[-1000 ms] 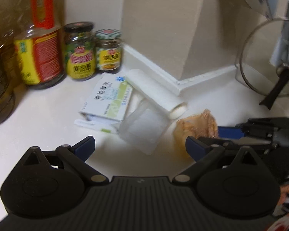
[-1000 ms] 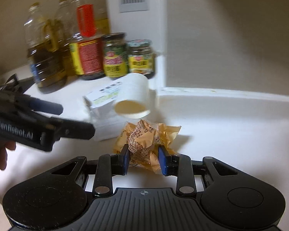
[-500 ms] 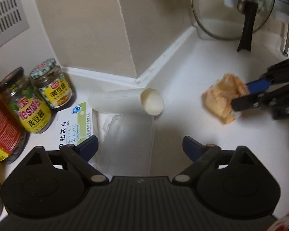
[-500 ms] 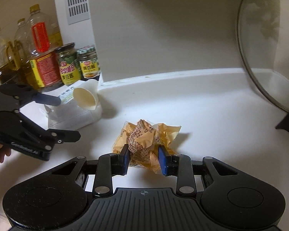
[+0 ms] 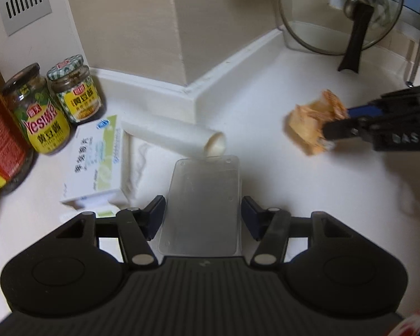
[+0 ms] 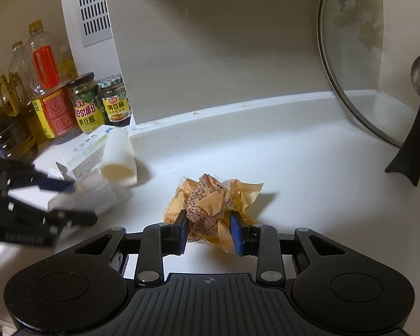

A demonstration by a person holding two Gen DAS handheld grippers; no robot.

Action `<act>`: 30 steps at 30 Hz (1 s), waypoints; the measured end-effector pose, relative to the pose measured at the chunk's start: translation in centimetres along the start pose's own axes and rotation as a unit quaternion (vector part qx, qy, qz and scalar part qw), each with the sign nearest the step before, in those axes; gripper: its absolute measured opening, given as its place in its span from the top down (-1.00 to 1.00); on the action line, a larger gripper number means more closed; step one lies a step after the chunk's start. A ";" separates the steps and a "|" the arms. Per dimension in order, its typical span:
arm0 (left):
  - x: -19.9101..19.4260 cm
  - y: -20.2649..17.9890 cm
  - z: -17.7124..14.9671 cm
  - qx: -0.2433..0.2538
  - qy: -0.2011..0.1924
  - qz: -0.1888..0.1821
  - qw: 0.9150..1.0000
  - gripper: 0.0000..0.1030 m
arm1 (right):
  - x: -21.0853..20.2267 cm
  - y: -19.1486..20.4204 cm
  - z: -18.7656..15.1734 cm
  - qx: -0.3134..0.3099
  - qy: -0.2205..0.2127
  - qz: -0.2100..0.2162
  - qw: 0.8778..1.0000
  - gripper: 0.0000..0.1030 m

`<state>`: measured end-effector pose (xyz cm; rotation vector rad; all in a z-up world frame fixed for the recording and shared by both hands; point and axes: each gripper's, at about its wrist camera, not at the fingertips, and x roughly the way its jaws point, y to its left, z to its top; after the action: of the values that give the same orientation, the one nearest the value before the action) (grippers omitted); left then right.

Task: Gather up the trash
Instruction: 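Grasp the clear plastic box with the left gripper while the right gripper holds the wrapper, then lift the box and wrapper and carry both over the wastebasket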

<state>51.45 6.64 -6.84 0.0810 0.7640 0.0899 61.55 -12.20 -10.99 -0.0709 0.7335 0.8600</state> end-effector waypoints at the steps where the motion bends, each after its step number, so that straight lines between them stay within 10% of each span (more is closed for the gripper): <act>1: -0.1 -0.2 -0.1 -0.001 -0.001 -0.001 1.000 -0.15 | -0.1 0.0 0.0 0.001 -0.001 0.000 1.000 0.38; 30: -8.8 -3.9 -6.0 -0.098 0.000 0.017 0.995 -0.03 | -7.7 2.4 -4.6 0.002 0.005 0.013 1.000 0.39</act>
<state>41.14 1.99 -5.53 -0.0924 0.7495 0.1975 53.99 -17.29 -9.25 -0.0630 0.7474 0.8831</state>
